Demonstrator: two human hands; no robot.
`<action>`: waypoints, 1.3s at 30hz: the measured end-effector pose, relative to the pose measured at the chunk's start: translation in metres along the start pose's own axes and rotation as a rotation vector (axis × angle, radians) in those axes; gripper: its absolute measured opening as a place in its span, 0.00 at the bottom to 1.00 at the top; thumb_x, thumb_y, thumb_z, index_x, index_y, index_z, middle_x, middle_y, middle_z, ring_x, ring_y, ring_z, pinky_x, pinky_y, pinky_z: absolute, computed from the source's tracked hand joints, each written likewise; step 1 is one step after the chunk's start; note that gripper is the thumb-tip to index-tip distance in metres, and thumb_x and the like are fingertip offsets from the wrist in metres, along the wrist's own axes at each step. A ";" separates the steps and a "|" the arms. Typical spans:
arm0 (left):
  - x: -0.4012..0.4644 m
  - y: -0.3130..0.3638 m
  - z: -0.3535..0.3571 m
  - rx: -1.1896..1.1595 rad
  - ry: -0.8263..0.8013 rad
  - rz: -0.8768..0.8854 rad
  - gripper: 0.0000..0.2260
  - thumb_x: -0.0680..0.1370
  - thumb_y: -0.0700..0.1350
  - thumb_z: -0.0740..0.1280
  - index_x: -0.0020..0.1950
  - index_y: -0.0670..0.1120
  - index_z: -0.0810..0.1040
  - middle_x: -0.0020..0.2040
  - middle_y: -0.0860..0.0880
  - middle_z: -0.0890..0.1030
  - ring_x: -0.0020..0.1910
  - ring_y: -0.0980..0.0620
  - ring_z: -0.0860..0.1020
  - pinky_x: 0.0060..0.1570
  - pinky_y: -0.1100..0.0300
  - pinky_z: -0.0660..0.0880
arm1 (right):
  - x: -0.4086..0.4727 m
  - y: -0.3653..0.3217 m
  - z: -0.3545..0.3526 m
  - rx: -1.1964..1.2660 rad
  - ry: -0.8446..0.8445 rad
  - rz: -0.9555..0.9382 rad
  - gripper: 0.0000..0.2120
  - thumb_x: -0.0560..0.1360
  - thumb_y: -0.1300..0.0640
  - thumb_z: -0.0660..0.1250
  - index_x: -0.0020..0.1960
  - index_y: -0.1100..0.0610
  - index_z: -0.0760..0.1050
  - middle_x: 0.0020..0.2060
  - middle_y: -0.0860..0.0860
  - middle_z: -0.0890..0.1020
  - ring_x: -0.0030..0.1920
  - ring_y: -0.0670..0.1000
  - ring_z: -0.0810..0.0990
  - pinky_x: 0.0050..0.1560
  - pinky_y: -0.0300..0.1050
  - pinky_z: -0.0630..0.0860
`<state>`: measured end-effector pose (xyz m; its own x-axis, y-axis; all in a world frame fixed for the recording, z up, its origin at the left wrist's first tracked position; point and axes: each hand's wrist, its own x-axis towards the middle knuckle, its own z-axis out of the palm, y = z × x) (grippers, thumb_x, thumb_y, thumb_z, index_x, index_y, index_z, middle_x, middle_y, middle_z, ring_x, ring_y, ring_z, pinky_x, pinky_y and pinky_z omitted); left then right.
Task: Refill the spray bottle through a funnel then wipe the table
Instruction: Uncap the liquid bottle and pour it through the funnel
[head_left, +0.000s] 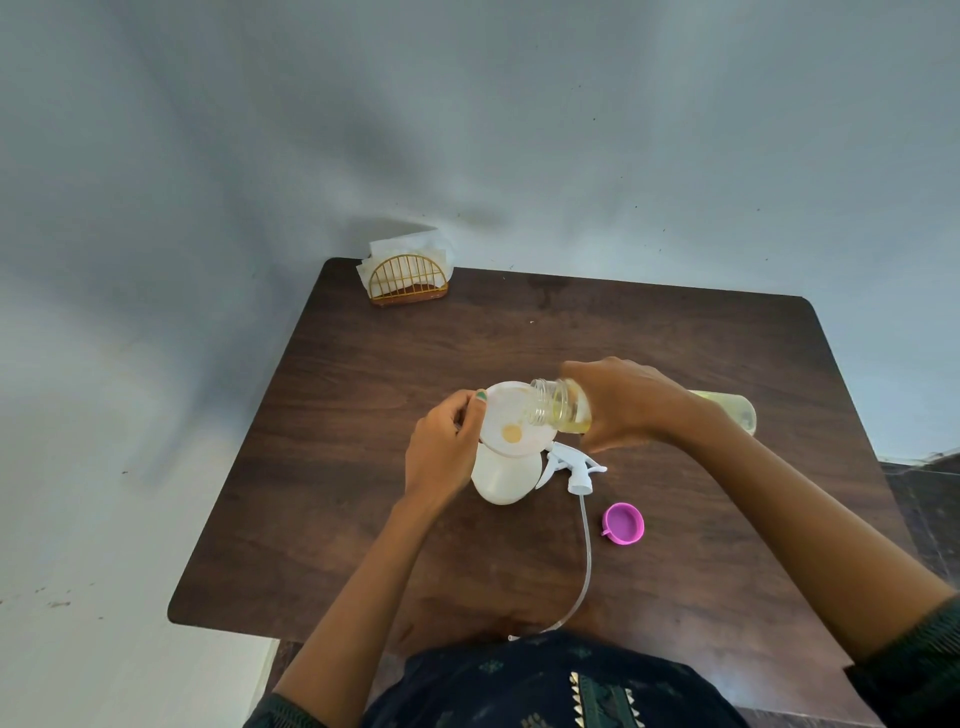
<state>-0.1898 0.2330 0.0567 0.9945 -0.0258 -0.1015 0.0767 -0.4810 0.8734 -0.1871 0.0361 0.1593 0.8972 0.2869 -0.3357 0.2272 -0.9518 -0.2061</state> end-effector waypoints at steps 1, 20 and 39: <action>0.000 -0.001 0.000 0.002 0.003 -0.001 0.17 0.77 0.58 0.55 0.44 0.49 0.78 0.36 0.45 0.78 0.32 0.53 0.72 0.35 0.53 0.68 | 0.000 0.000 0.000 0.001 -0.001 0.001 0.24 0.66 0.54 0.74 0.57 0.52 0.68 0.40 0.45 0.71 0.39 0.48 0.71 0.29 0.34 0.59; 0.002 -0.004 0.003 0.033 0.023 0.011 0.17 0.78 0.59 0.55 0.41 0.49 0.75 0.34 0.47 0.77 0.32 0.51 0.73 0.35 0.50 0.71 | 0.000 0.000 -0.001 0.007 -0.003 0.002 0.25 0.66 0.54 0.74 0.59 0.53 0.68 0.41 0.45 0.72 0.40 0.49 0.72 0.30 0.34 0.59; 0.003 -0.004 0.001 0.017 0.010 0.020 0.18 0.78 0.59 0.56 0.38 0.48 0.73 0.30 0.49 0.73 0.30 0.54 0.69 0.34 0.54 0.66 | 0.000 0.000 -0.002 -0.009 -0.011 -0.008 0.25 0.65 0.54 0.75 0.57 0.53 0.68 0.41 0.45 0.72 0.40 0.49 0.72 0.30 0.35 0.59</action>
<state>-0.1871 0.2344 0.0521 0.9965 -0.0263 -0.0794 0.0560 -0.4957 0.8667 -0.1860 0.0361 0.1610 0.8911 0.2959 -0.3439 0.2380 -0.9502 -0.2011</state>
